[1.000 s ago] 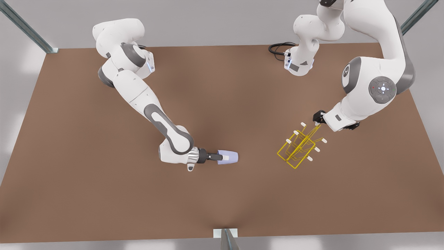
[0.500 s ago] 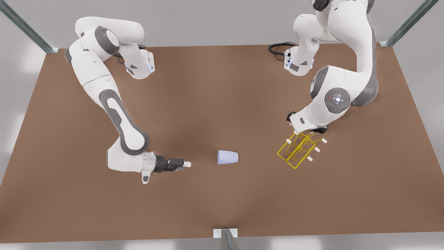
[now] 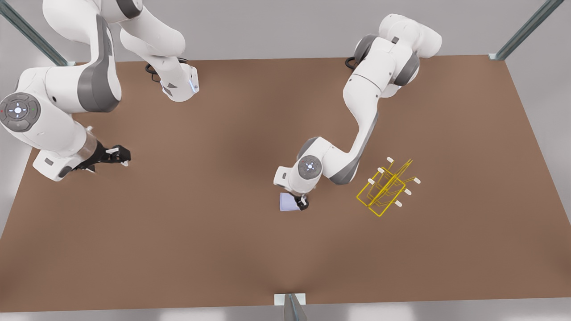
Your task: Place the cup on the cup holder
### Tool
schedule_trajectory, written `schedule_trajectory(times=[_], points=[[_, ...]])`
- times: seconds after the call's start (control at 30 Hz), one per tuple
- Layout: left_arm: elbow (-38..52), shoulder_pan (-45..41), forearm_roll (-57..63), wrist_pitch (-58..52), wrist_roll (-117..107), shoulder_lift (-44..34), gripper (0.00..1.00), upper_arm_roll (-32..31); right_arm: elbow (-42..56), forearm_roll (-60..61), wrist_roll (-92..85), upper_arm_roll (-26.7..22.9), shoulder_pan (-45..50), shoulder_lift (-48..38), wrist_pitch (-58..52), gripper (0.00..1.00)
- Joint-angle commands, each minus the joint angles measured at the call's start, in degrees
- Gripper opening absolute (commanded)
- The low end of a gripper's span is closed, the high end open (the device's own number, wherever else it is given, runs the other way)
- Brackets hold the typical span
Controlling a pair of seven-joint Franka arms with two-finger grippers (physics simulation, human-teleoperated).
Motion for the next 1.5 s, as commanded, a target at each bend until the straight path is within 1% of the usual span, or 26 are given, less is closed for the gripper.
schedule_trajectory(times=[0.0, 0.23, 0.63, 0.77, 1.03, 1.47], points=[[0.68, -0.92, 0.24, 8.62, 36.43, 0.72, 1.0, 0.07, 0.19, -0.64, 18.7, 0.01, -0.03, -0.01, -4.65, 1.0], [-0.47, 0.05, 2.0, 7.74, 48.91, 1.16, 1.0, 0.43, 0.19, -0.38, 18.61, 0.1, -1.09, -0.01, -4.65, 1.0], [-2.14, 0.75, 1.83, 7.91, 47.33, 3.09, 1.0, 0.34, 0.19, -0.47, 18.7, 0.1, -1.26, -0.1, -5.09, 1.0], [-4.07, 0.75, 1.48, 7.65, 44.43, 3.09, 1.0, 0.34, 0.19, -0.64, 18.61, 0.1, -1.18, -0.1, -5.09, 1.0], [-4.6, 0.75, 0.69, 7.3, 35.91, 3.27, 1.0, 0.34, 0.19, -0.47, 18.96, 0.18, -0.65, -0.01, -5.09, 1.0], [-4.6, 0.05, -0.81, 8.0, 26.68, 6.52, 1.0, 0.16, 0.19, -0.73, 18.7, 0.27, -1.09, -0.01, -5.09, 1.0]])
